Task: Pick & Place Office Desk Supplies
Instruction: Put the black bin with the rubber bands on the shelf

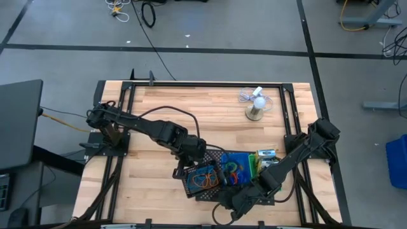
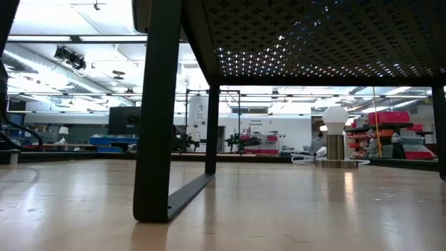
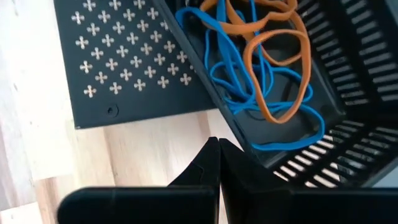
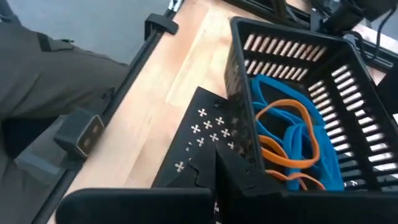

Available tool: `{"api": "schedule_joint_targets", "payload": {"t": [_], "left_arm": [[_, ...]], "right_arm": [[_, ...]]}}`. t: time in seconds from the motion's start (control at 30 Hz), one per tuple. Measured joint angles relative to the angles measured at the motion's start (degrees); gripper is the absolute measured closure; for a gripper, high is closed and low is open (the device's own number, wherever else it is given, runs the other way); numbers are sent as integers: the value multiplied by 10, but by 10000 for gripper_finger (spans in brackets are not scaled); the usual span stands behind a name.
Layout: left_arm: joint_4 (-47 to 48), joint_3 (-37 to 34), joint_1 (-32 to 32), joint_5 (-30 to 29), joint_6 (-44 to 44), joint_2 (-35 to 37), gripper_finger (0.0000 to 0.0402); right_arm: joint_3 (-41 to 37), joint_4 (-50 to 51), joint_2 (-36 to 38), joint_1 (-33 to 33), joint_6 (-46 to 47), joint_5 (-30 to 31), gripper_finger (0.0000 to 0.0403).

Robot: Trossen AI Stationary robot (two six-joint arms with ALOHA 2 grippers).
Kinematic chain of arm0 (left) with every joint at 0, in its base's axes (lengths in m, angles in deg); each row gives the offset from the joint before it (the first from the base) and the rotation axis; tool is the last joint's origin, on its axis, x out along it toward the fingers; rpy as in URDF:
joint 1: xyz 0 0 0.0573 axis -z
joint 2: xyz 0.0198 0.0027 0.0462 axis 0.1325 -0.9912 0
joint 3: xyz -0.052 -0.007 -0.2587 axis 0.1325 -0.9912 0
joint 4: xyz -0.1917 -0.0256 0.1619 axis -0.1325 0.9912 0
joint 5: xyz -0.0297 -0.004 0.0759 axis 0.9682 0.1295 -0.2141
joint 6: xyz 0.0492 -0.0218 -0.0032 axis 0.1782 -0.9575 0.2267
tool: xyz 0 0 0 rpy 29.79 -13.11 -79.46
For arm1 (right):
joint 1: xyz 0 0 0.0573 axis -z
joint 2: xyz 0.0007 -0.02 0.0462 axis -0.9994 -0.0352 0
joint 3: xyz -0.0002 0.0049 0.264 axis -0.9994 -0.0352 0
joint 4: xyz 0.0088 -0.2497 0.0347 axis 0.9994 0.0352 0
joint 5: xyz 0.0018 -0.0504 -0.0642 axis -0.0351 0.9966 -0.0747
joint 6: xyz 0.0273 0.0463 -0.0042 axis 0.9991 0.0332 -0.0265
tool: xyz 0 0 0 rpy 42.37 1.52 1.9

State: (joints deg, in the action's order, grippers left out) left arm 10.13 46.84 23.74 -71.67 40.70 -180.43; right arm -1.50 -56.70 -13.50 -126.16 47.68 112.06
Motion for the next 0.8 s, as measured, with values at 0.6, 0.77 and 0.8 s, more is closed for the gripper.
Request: {"api": "schedule_joint_targets", "payload": {"t": [0.6,0.77,0.8], "left_arm": [[-14,0,0,38,-2,0,401],[-15,0,0,40,-2,0,401],[-15,0,0,40,-2,0,401]], "right_arm": [[0,21,1,5,24,44,403],[2,19,0,4,28,45,403],[7,24,0,3,28,45,403]]}}
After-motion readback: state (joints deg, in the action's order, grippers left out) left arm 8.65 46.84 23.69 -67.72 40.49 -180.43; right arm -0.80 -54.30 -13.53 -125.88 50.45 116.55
